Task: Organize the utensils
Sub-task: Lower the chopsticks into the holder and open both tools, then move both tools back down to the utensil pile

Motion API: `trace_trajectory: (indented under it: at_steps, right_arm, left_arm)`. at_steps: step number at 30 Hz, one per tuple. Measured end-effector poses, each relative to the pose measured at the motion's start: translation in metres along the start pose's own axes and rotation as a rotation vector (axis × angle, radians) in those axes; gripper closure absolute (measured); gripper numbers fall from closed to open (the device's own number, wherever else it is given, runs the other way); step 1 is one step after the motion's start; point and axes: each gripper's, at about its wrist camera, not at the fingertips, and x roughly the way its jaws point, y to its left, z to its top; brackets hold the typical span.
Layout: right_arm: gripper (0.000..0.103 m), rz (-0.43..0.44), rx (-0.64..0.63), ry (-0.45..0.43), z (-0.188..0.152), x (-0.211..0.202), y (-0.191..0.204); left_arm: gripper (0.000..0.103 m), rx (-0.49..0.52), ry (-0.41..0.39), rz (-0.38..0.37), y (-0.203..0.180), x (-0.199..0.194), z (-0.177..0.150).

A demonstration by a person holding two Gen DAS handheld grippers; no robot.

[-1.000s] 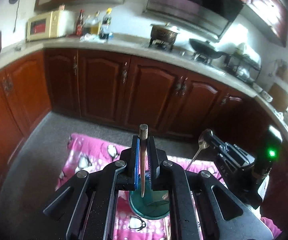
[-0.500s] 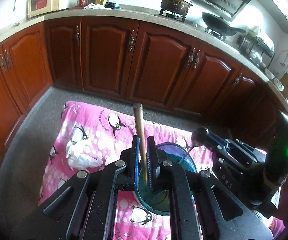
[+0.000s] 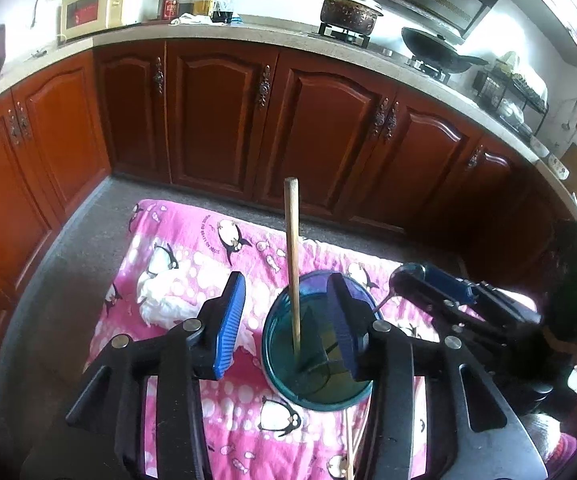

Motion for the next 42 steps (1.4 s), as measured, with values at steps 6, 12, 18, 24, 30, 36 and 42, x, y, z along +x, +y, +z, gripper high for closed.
trace_trajectory:
  at_steps: [6, 12, 18, 24, 30, 36, 42]
  right_arm:
    - [0.066, -0.023, 0.016, -0.005, -0.013, -0.03, 0.002]
    - [0.062, -0.048, 0.024, -0.019, -0.028, -0.06, 0.002]
    - [0.06, -0.076, 0.054, -0.019, -0.05, -0.089, -0.01]
    - [0.06, -0.124, 0.083, 0.003, -0.077, -0.113, -0.032]
    - [0.06, -0.155, 0.15, 0.074, -0.108, -0.107, -0.064]
    - [0.063, -0.139, 0.263, 0.177, -0.139, -0.071, -0.097]
    - [0.072, -0.059, 0.37, 0.206, -0.15, -0.049, -0.111]
  left_arm:
    - [0.06, 0.034, -0.014, 0.019, -0.013, -0.012, -0.017]
    - [0.054, 0.071, -0.037, 0.02, -0.029, -0.027, -0.033]
    - [0.052, 0.104, -0.045, -0.009, -0.044, -0.039, -0.046]
    - [0.052, 0.074, -0.023, -0.07, -0.043, -0.042, -0.061]
    - [0.052, 0.067, 0.017, -0.08, -0.042, -0.037, -0.083]
    - [0.052, 0.059, 0.088, -0.093, -0.04, -0.016, -0.114]
    - [0.052, 0.086, 0.176, -0.121, -0.05, 0.016, -0.153]
